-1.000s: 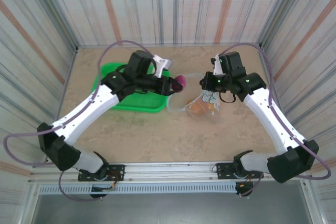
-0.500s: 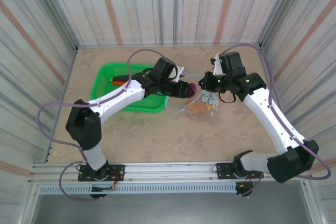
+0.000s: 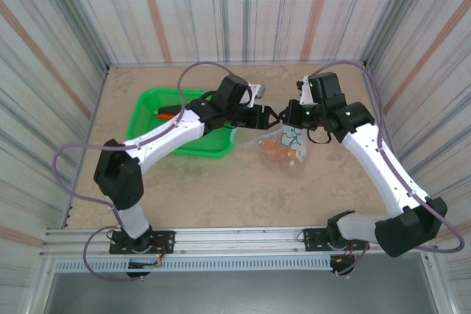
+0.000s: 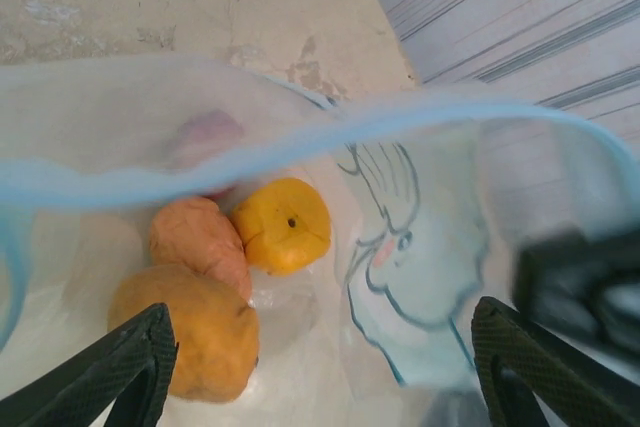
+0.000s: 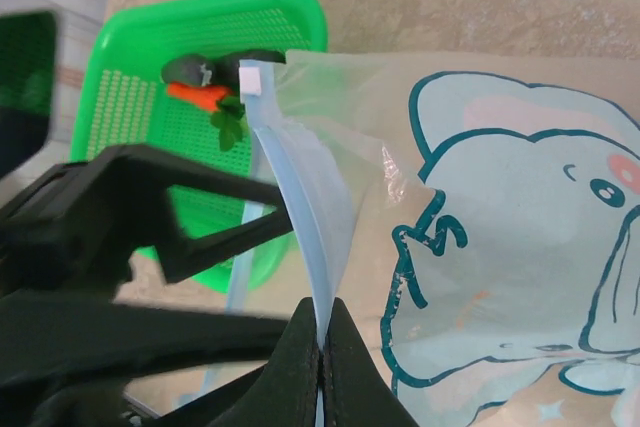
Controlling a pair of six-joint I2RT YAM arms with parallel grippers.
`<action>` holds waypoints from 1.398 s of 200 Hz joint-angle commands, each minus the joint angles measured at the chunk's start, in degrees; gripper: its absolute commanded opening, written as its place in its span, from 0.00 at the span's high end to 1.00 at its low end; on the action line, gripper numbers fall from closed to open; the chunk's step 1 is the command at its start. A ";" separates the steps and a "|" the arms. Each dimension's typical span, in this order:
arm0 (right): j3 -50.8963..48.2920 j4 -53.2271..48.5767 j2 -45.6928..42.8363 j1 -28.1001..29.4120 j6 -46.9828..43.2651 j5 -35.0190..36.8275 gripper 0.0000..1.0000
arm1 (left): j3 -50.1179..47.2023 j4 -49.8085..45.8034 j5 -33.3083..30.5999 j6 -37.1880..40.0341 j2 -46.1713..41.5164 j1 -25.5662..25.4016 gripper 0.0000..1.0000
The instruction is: Place the food in the zip-top bag and seal the zipper
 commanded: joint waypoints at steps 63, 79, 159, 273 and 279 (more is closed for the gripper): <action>-0.52 -1.17 -1.17 -0.63 -1.95 2.93 1.00 | -8.34 -7.23 0.90 5.72 -20.30 6.33 0.22; -0.28 -1.89 -1.06 -0.65 -2.75 4.11 1.00 | -9.84 -9.52 0.74 6.97 -22.75 10.50 0.23; -0.08 -2.11 -0.29 -0.60 -4.25 4.27 1.00 | 0.44 -24.73 -7.89 28.88 -0.77 17.62 0.25; -0.02 -1.94 -0.32 -0.88 -3.93 2.92 1.00 | 17.45 -28.21 -17.12 32.45 27.01 19.29 0.29; -0.23 -1.80 -0.38 -0.92 -3.95 2.79 1.00 | 17.43 -28.01 -17.98 32.49 27.39 19.26 0.29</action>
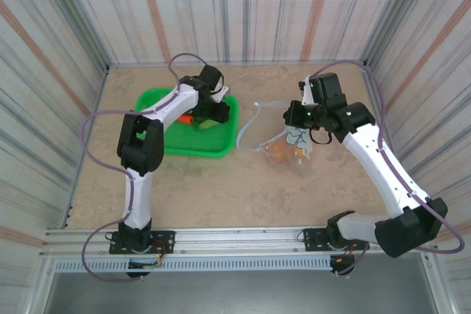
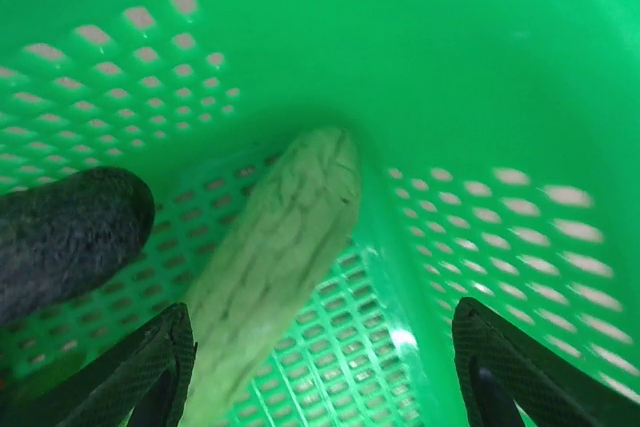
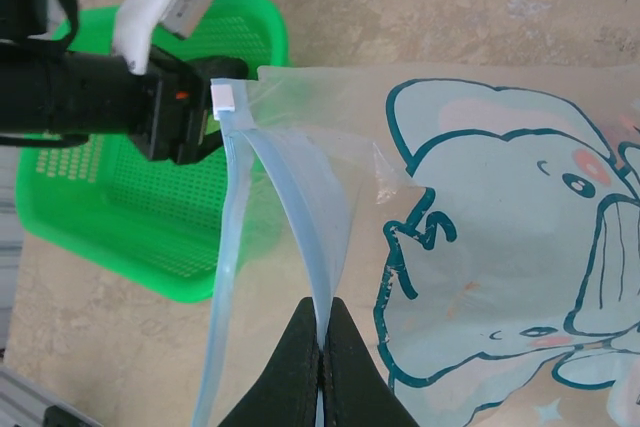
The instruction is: Place the food in the zip-top bag and seal the zipper
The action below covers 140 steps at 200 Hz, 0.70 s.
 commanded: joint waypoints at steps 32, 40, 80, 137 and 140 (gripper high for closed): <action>-0.75 -0.27 -0.29 -0.70 -1.11 -0.99 1.00 | 0.18 -2.39 -3.36 1.88 3.91 0.19 0.29; -0.83 -0.11 -0.31 -0.73 -1.07 -0.91 1.00 | -0.26 -2.49 -4.28 1.82 3.91 0.03 0.29; -1.00 0.57 0.13 -0.84 -0.75 -1.60 1.00 | -2.97 -1.94 -5.17 -0.44 0.63 -0.12 0.42; -0.87 0.77 0.03 -0.88 -0.53 -1.97 1.00 | -4.36 -1.65 -2.16 -2.19 -5.15 0.01 0.53; -0.83 0.72 0.04 -0.89 -0.55 -1.97 1.00 | -4.47 -1.64 -1.90 -2.25 -5.37 0.05 0.53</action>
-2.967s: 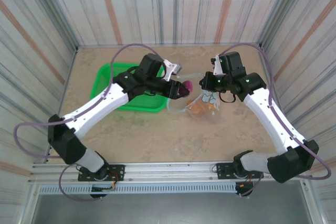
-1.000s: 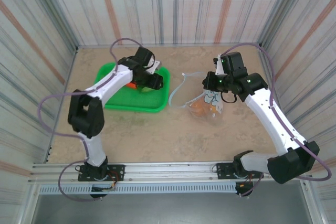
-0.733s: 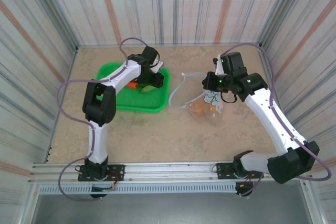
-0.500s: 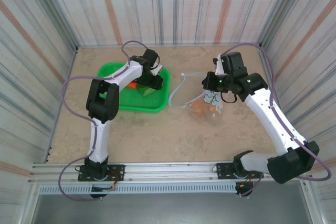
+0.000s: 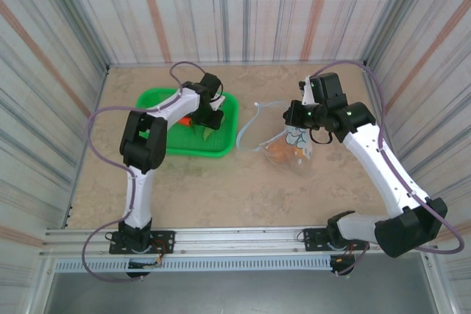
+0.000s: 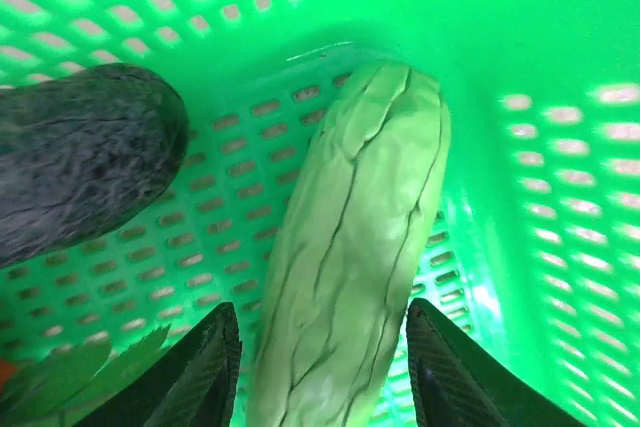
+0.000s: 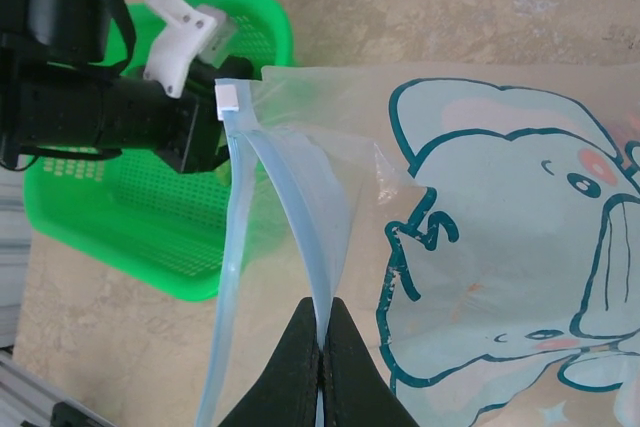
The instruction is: Place the food in the zip-top bag and seal the zipper
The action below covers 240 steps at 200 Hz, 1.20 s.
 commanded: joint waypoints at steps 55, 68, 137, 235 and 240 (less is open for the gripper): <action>-1.12 0.44 -1.06 -0.47 -0.37 -0.79 1.00 | -0.70 -1.18 3.20 -0.49 -5.47 0.29 0.49; -1.38 0.35 -1.14 -0.42 -0.26 -0.94 1.00 | -0.53 -1.12 3.40 -0.48 -4.72 0.27 0.42; -0.84 -0.31 -1.79 -0.46 -0.17 -1.30 1.00 | 1.13 -0.30 -0.76 0.03 2.17 0.04 0.43; -0.52 -0.35 -1.83 -0.41 -0.31 -1.29 1.00 | -0.92 2.06 -1.73 0.47 -1.47 -0.16 0.68; -0.52 -0.31 -1.81 -0.46 -0.27 -1.32 1.00 | -1.16 2.20 -1.71 0.32 -1.51 -0.16 0.68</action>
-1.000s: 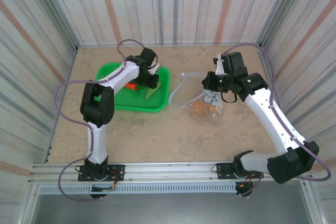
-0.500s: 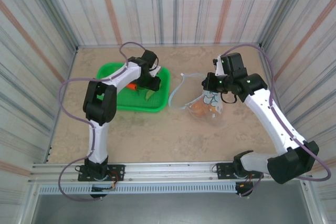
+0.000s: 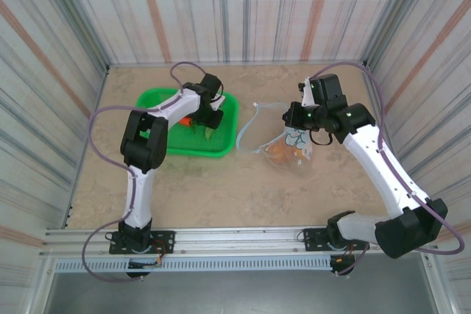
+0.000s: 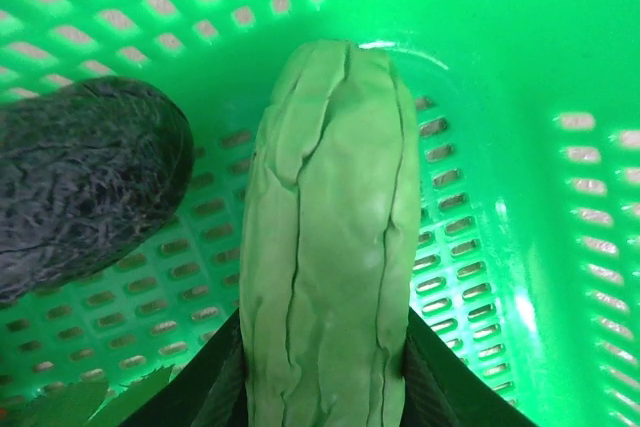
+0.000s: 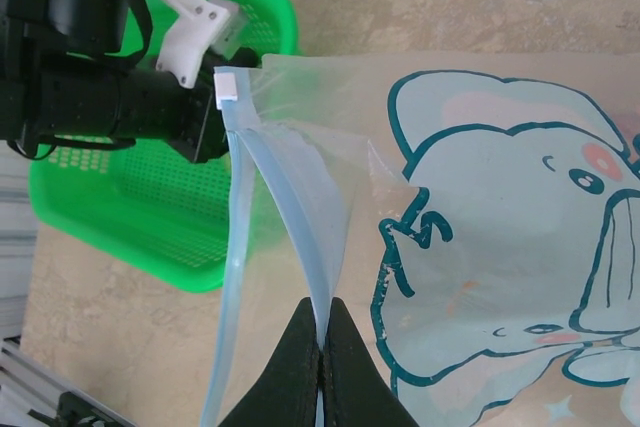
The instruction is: Place the food in the zip-top bag and seal the zipper
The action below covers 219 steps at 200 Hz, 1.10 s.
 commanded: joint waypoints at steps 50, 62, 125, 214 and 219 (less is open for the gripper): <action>0.18 -0.37 -1.93 -0.49 -0.18 -0.09 1.00 | -2.69 0.38 1.82 -1.71 -11.55 -0.23 0.69; 0.17 -0.51 -2.09 -0.48 -0.33 0.29 1.00 | -3.48 0.35 2.43 -2.66 -14.50 -0.38 0.69; -0.87 1.84 -3.08 -0.50 0.06 0.27 1.00 | -5.95 2.81 13.78 -11.17 -29.44 -6.26 0.69; -1.85 4.00 -3.79 -0.50 1.84 -1.74 1.00 | -12.87 12.44 21.81 -4.34 -35.43 -16.98 0.69; -1.84 3.89 -3.84 -0.47 1.79 -1.81 1.00 | -12.54 12.17 21.95 -3.89 -34.79 -17.36 0.69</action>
